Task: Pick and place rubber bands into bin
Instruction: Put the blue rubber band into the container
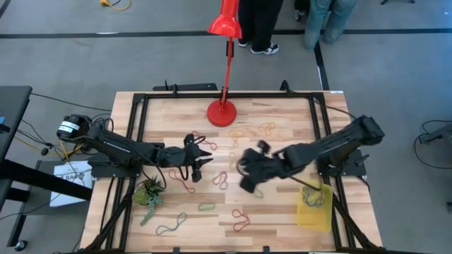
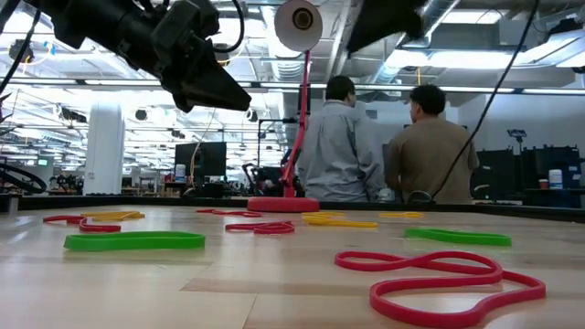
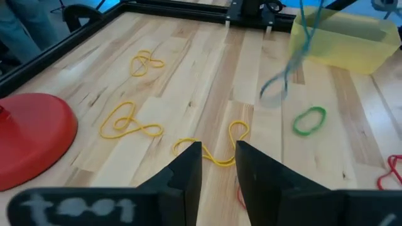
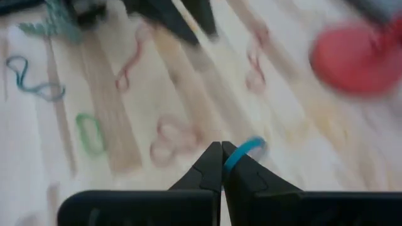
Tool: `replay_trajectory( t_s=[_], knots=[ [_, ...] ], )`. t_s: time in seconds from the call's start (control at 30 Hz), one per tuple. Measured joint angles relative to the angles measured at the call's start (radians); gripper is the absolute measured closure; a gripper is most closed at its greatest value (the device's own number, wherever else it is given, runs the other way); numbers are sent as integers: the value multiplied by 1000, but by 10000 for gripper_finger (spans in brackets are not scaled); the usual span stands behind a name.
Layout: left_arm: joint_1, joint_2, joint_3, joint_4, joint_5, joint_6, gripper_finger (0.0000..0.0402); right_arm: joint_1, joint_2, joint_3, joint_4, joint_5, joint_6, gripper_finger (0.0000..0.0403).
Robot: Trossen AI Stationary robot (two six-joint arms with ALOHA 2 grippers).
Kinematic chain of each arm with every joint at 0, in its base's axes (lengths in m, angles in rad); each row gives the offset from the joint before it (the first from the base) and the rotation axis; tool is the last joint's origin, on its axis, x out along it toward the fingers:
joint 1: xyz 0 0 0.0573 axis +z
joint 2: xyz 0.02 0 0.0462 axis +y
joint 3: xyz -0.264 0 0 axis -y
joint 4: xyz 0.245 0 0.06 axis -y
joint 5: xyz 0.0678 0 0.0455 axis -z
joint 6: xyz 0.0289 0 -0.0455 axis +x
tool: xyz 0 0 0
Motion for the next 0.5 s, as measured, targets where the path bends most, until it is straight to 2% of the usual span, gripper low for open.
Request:
replay_trajectory(
  t_s=[0.13,0.3,0.43,0.5],
  knots=[
    [0,0,0,-14,1,-1,315,105,-51,1,-301,-71,319,403],
    [0,0,0,-13,1,-1,315,269,-26,-1,-645,-104,791,403],
    [0,0,0,-11,2,-1,315,401,23,-1,-815,-219,1114,403],
    [0,0,0,-11,2,-1,315,460,41,-3,-827,-282,1215,403]
  ],
)
